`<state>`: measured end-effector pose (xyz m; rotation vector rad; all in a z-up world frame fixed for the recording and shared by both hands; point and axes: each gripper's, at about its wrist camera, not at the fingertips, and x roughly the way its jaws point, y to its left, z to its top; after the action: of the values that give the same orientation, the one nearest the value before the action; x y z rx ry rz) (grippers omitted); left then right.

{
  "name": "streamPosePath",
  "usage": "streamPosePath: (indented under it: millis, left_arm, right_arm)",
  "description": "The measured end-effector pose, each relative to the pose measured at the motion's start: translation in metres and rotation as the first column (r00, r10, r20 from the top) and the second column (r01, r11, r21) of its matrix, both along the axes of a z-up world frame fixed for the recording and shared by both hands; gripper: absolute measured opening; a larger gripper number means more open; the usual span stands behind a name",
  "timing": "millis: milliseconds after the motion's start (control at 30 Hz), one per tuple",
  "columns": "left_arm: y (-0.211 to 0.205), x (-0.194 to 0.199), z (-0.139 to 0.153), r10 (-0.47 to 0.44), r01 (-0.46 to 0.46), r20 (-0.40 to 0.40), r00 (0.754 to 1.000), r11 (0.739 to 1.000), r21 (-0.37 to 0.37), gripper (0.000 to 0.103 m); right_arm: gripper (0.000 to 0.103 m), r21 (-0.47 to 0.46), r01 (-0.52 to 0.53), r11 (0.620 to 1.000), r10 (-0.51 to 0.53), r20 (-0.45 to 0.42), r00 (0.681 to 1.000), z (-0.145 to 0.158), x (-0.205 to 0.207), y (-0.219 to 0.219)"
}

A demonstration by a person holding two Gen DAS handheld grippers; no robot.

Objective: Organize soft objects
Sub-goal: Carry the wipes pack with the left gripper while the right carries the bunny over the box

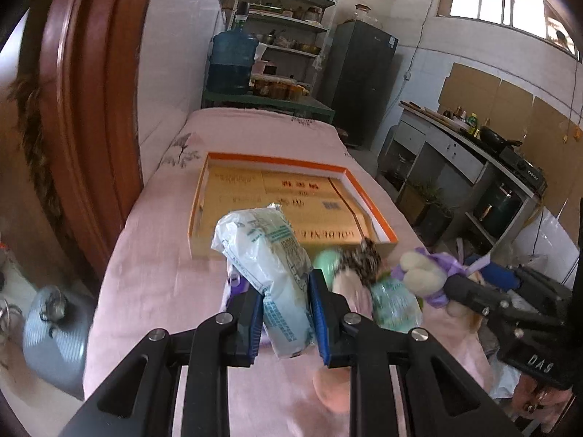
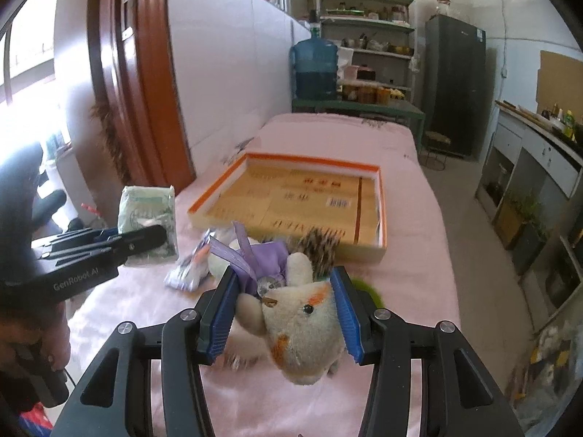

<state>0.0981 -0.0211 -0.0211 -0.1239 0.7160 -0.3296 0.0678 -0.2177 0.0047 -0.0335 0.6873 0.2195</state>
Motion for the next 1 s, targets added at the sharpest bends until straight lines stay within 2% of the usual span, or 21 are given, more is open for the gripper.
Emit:
streamPosePath:
  millis: [233, 467, 633, 833, 1000]
  left_arm:
    - [-0.005, 0.043, 0.015, 0.003, -0.003, 0.008, 1.0, 0.999, 0.042, 0.024]
    - [-0.013, 0.089, 0.025, 0.033, -0.036, 0.034, 0.999, 0.995, 0.097, 0.025]
    - [-0.017, 0.126, 0.018, 0.065, -0.067, 0.024, 0.998, 0.993, 0.098, 0.024]
    - [-0.022, 0.16, -0.009, 0.101, -0.098, -0.016, 0.995, 0.986, 0.133, 0.024]
    - [-0.023, 0.18, -0.027, 0.121, -0.114, -0.038, 0.992, 0.983, 0.143, 0.024]
  right_arm:
    - [0.052, 0.045, 0.016, 0.999, -0.017, 0.013, 1.0, 0.022, 0.052, -0.01]
    - [0.052, 0.09, 0.039, 0.995, -0.037, -0.022, 0.999, 0.024, 0.111, -0.018]
    - [0.052, 0.138, 0.056, 0.989, -0.048, -0.066, 0.997, 0.01, 0.155, -0.028]
    - [0.052, 0.123, 0.06, 0.991, -0.044, -0.127, 0.991, -0.017, 0.194, -0.028]
    - [0.052, 0.1, 0.058, 0.993, -0.042, -0.15, 0.988, -0.037, 0.21, -0.026]
